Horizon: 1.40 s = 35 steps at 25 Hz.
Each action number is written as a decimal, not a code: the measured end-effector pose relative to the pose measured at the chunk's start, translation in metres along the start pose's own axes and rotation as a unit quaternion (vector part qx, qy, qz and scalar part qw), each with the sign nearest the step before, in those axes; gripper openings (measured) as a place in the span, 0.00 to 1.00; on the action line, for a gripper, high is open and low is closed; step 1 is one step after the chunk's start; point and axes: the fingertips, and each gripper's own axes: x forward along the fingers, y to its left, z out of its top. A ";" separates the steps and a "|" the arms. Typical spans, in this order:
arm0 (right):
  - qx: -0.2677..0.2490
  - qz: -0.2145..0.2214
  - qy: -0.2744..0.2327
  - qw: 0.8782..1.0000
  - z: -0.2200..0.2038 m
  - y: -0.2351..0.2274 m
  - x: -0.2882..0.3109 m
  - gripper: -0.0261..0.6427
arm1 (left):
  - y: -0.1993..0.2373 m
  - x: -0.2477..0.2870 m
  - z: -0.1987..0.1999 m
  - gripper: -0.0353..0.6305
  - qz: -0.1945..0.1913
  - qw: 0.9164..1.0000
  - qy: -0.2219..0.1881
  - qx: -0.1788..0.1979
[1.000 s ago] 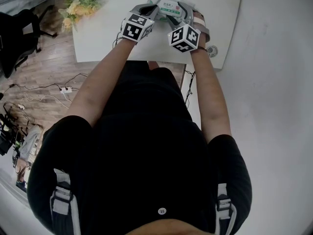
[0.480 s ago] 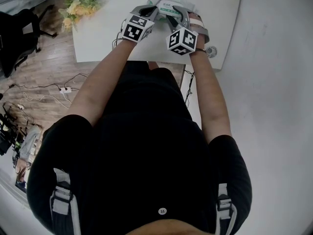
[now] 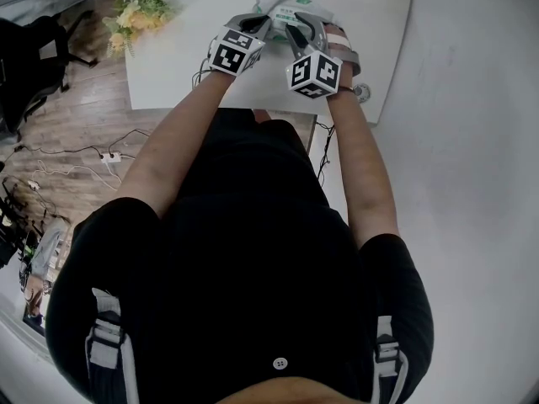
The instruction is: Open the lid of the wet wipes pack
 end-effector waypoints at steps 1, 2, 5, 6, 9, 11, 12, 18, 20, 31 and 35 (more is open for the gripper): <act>0.000 -0.002 -0.001 1.000 0.001 -0.003 0.001 0.26 | 0.001 0.000 -0.001 0.06 0.000 1.000 0.000 0.000; 0.001 -0.005 -0.002 1.000 0.002 -0.005 0.002 0.25 | 0.002 0.001 -0.001 0.06 0.000 1.000 0.001 -0.001; 0.007 -0.013 -0.007 1.000 0.004 -0.015 0.004 0.22 | 0.001 0.001 -0.001 0.06 -0.003 1.000 0.002 -0.002; 0.010 -0.016 -0.008 1.000 0.005 -0.018 0.003 0.22 | 0.000 0.000 0.000 0.06 -0.005 1.000 0.002 -0.002; 0.016 -0.024 -0.006 1.000 0.005 -0.029 0.003 0.21 | -0.003 -0.002 0.002 0.06 -0.008 1.000 0.003 -0.003; 0.020 -0.029 -0.003 0.999 0.004 -0.034 0.008 0.20 | -0.003 -0.001 0.002 0.06 -0.009 1.000 0.003 -0.002; 0.021 -0.031 -0.001 0.999 0.003 -0.036 0.011 0.20 | -0.002 -0.001 0.001 0.06 -0.010 1.000 0.003 -0.002; 0.032 -0.044 0.013 0.998 -0.004 -0.047 0.023 0.20 | -0.002 -0.001 -0.001 0.06 -0.015 1.000 0.006 0.000; 0.035 -0.050 0.019 0.998 -0.007 -0.051 0.026 0.21 | -0.002 0.000 -0.001 0.06 -0.017 1.000 0.006 0.001; 0.057 -0.063 0.050 0.995 -0.022 -0.060 0.040 0.26 | -0.003 -0.003 0.000 0.06 -0.025 1.000 0.011 -0.003; 0.057 -0.071 0.057 0.994 -0.027 -0.061 0.046 0.30 | -0.004 -0.005 -0.004 0.06 -0.029 0.999 0.014 -0.005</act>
